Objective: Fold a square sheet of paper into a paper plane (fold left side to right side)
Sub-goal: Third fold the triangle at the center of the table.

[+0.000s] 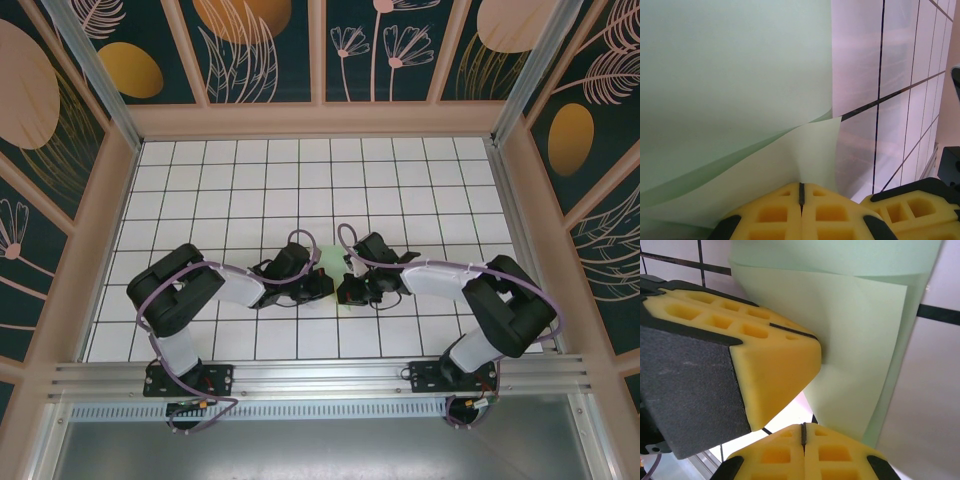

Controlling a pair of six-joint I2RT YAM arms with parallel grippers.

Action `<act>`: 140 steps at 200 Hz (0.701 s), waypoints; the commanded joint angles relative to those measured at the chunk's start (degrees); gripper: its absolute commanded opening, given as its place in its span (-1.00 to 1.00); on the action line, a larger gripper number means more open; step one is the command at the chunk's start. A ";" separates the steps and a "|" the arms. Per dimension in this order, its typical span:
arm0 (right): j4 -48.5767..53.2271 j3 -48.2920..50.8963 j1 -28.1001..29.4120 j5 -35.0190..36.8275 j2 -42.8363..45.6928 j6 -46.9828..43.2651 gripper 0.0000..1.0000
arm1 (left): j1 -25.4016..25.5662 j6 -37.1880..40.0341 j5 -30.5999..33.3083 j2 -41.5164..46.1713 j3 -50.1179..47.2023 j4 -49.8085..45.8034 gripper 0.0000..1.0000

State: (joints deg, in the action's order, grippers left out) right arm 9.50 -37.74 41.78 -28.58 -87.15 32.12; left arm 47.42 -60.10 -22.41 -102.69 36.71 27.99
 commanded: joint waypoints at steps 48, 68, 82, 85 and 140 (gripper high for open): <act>0.88 0.81 2.09 -0.56 -0.74 2.42 -0.95 | 0.02 2.83 8.66 -4.62 0.04 -7.67 -0.91; 1.05 1.08 1.52 1.18 -1.43 2.51 -0.95 | 0.01 3.05 8.70 -4.45 0.03 -7.79 -0.91; 0.56 1.54 0.92 1.55 -1.86 2.75 -0.96 | -0.04 3.05 8.66 -4.47 -0.06 -7.85 -0.91; 0.46 1.73 0.78 1.59 -1.91 2.84 -0.96 | 0.03 3.05 8.68 -4.49 -0.07 -7.85 -0.92; 1.55 4.23 -0.93 2.86 -2.23 2.45 -0.96 | -0.02 3.14 9.36 -4.00 -0.32 -8.49 -0.92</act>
State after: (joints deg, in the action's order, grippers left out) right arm 9.21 -36.53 42.30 -28.23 -88.82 33.63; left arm 47.48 -59.59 -22.33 -102.67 37.21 26.94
